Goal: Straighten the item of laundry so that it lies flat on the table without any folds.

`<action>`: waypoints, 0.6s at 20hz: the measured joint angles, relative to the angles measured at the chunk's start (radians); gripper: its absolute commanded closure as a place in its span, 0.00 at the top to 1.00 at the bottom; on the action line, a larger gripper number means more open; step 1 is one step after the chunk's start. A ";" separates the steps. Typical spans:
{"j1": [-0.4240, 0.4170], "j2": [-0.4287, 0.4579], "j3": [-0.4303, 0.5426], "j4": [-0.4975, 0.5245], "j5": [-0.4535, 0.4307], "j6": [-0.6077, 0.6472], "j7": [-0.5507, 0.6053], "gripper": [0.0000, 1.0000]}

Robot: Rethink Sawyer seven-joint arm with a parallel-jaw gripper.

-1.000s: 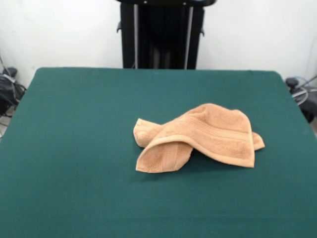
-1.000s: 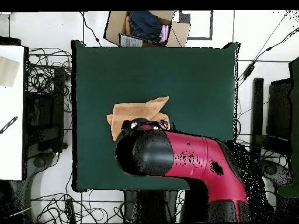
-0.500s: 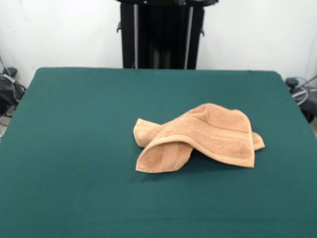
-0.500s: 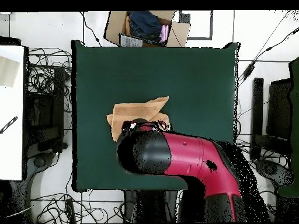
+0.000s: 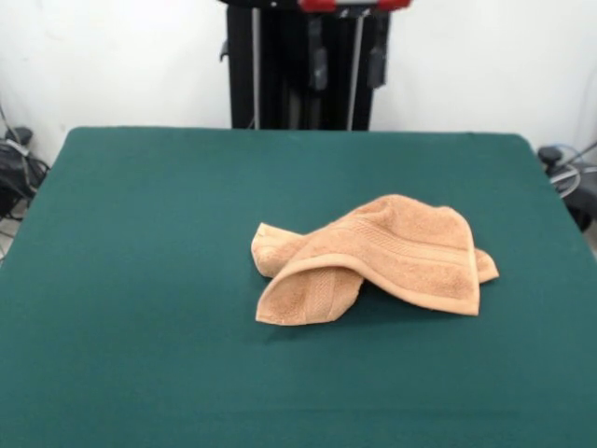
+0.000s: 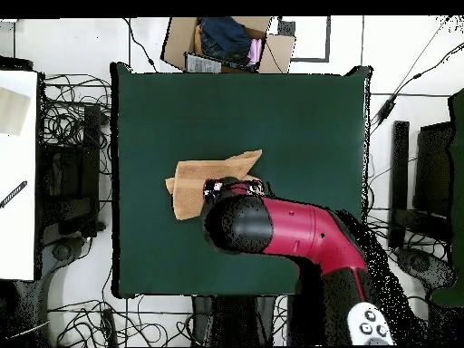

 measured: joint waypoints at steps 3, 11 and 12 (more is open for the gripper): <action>-0.032 0.033 0.000 -0.011 -0.020 0.000 0.000 1.00; -0.155 0.114 0.004 -0.117 -0.066 0.113 0.000 1.00; -0.163 0.117 0.005 -0.127 -0.068 0.130 0.000 1.00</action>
